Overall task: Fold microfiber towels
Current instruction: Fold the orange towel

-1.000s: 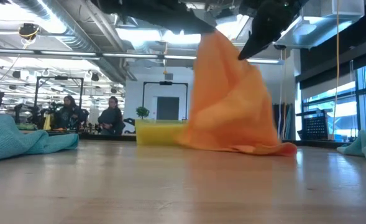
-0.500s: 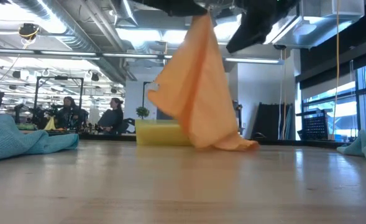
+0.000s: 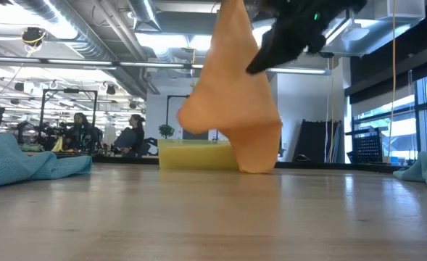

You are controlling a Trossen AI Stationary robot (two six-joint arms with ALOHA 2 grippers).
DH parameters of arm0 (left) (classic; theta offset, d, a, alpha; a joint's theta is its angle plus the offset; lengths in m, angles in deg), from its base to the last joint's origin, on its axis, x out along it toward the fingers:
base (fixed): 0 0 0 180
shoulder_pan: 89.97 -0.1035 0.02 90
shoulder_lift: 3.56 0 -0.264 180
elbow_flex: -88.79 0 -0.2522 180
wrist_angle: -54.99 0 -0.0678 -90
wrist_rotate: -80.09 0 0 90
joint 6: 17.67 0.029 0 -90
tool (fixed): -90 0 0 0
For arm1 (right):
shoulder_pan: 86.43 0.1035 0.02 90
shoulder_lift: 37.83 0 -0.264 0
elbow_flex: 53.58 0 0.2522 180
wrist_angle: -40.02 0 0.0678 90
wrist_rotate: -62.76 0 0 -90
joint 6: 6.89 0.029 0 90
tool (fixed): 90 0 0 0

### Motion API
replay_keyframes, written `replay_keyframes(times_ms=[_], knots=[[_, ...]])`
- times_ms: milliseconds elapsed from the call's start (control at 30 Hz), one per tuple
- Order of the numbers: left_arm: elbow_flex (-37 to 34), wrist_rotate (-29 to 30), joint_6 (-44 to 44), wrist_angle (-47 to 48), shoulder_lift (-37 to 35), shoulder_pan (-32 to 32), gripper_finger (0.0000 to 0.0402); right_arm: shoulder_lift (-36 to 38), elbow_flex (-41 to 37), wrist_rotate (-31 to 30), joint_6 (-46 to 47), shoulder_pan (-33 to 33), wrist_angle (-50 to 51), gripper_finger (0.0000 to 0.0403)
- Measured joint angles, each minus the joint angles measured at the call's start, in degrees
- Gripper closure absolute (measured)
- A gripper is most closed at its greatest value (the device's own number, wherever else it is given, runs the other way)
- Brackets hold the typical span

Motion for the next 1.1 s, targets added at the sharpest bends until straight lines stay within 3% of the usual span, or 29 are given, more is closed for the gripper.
replay_keyframes(times_ms=[200, 367, 467, 867, 1100], knots=[[1.32, 0.17, -0.02, 1.02, 0.00, -0.92, 0.0402, -7.73, -2.68, -0.36, -9.39, 1.49, -10.09, 0.0241], [1.34, 0.28, -0.34, 3.48, 0.02, -2.66, 0.0401, -11.63, -2.68, -5.99, -19.37, 3.26, -17.39, 0.0241], [1.34, 0.32, -0.93, 4.38, 0.02, -3.77, 0.0401, -12.67, -2.68, -6.20, -23.53, 3.74, -21.81, 0.0237], [1.34, -0.79, -3.60, 4.85, 0.02, -5.21, 0.0401, -18.15, -1.58, -6.39, -33.04, 2.97, -38.46, 0.0113], [1.30, -1.52, -5.03, 3.54, 0.07, -4.14, 0.0401, -21.83, 0.21, -8.18, -33.68, 0.95, -39.01, 0.0103]])
